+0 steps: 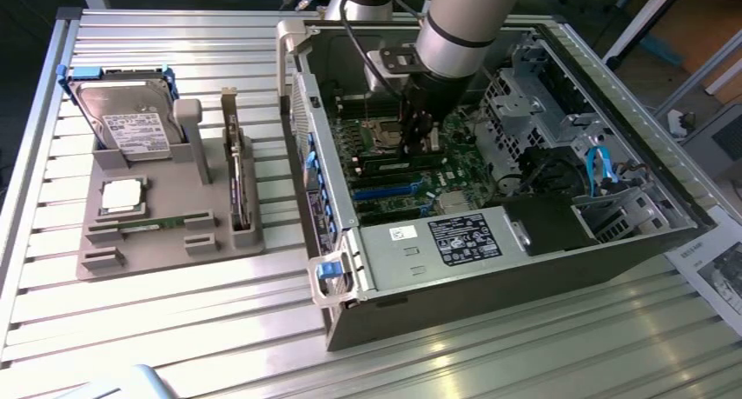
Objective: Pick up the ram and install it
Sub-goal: 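Press down the ram until it locks into place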
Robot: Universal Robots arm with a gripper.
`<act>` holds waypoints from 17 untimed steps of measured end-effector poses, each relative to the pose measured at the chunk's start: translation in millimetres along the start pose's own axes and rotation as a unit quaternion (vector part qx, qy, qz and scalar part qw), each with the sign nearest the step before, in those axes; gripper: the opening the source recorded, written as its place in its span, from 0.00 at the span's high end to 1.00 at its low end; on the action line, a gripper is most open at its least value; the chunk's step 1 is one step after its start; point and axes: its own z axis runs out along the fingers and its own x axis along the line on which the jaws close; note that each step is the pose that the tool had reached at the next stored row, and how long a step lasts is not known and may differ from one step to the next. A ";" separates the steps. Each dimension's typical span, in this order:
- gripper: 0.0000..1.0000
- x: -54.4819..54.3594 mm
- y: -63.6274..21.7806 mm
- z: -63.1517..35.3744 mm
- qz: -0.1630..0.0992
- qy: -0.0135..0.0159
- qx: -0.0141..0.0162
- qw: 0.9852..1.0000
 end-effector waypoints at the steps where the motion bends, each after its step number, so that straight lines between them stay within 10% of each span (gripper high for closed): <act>1: 0.90 0.0 0.0 -0.9 0.000 0.000 0.000 1.000; 17: 0.90 -0.3 4.5 -8.0 0.000 0.000 -0.003 1.000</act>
